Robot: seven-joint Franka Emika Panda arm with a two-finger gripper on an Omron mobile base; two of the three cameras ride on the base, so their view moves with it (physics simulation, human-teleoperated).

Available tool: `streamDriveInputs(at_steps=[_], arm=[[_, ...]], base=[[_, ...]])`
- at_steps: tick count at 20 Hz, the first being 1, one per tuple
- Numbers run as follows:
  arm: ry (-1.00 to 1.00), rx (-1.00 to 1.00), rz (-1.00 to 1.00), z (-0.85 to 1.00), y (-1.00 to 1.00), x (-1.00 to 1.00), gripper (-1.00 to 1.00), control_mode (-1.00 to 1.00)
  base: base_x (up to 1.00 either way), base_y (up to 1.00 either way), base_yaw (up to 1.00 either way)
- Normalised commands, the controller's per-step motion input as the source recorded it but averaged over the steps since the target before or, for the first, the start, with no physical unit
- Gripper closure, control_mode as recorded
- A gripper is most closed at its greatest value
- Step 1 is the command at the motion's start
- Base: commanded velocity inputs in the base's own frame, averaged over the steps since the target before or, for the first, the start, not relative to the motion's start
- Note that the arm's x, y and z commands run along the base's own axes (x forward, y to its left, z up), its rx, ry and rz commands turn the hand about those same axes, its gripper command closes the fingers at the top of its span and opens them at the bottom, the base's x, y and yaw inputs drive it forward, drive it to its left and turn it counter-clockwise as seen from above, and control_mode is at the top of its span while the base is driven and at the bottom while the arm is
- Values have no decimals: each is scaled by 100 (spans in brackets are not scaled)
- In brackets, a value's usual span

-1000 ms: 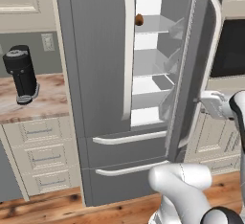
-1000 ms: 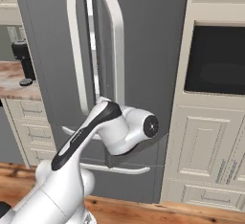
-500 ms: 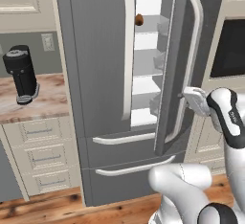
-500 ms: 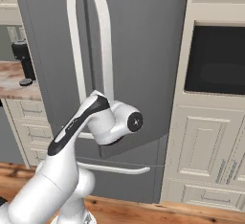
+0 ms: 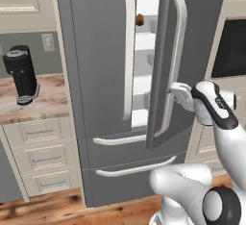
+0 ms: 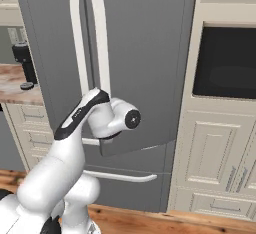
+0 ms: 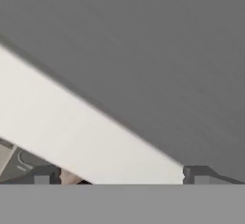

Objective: Place the potato in the correct fridge rack based on whether it is a fruit or vegetable. Finally, close the fridge door.

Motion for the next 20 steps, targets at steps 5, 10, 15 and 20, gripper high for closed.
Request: streamDriveInputs(at_steps=[5,10,15,20], arm=[[-6,0,-5,7,14,63,-100,-100],[-5,0,-6,11,13,59,-100,-100],[-5,0,-7,10,11,61,-100,-100],[-1,0,-4,6,2,67,-100,-100]], base=[[0,0,0],[0,0,0],[0,0,0],[0,0,0]])
